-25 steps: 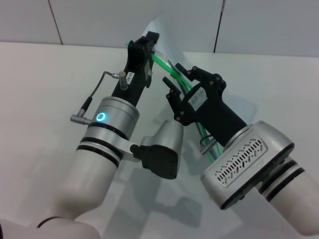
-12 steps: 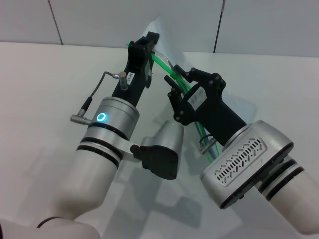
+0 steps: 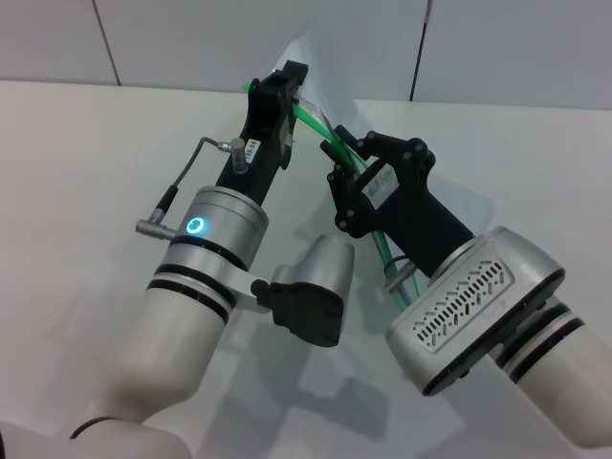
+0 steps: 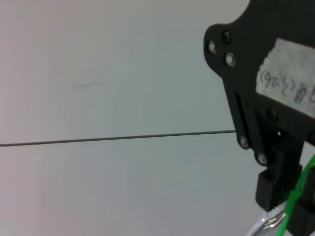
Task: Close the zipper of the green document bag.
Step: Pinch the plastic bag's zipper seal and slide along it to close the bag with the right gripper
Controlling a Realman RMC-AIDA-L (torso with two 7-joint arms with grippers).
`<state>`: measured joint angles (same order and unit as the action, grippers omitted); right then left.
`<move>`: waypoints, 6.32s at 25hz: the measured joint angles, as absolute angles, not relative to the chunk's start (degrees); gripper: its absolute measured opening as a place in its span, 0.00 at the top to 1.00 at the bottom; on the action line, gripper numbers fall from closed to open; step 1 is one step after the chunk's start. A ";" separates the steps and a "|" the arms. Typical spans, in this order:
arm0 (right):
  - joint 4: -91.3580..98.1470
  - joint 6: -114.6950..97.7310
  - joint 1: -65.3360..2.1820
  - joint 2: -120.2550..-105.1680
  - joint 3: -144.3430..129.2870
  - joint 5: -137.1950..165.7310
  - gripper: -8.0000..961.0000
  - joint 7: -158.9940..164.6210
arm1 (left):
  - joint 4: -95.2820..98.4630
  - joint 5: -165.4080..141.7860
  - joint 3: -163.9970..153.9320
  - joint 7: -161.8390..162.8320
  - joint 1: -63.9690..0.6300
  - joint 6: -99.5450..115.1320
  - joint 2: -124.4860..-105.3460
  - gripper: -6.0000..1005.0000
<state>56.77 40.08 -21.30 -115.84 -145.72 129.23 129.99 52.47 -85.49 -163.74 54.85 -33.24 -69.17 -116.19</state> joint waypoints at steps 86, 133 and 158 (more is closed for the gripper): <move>51.38 43.83 -19.49 -115.93 -145.05 124.22 0.91 130.65 | 52.82 -86.56 -163.30 61.98 -32.52 -75.72 -116.10 0.89; 38.40 44.65 -22.93 -115.93 -143.42 115.13 0.91 137.55 | 52.77 -86.66 -163.39 62.09 -32.87 -76.63 -116.10 0.87; 36.28 44.66 -24.31 -115.96 -144.14 112.69 0.91 139.05 | 52.68 -87.56 -163.35 62.53 -32.94 -77.16 -116.10 0.87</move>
<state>36.29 44.66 -24.31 -115.96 -144.14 112.69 139.05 52.68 -87.56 -163.35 62.53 -32.94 -77.16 -116.10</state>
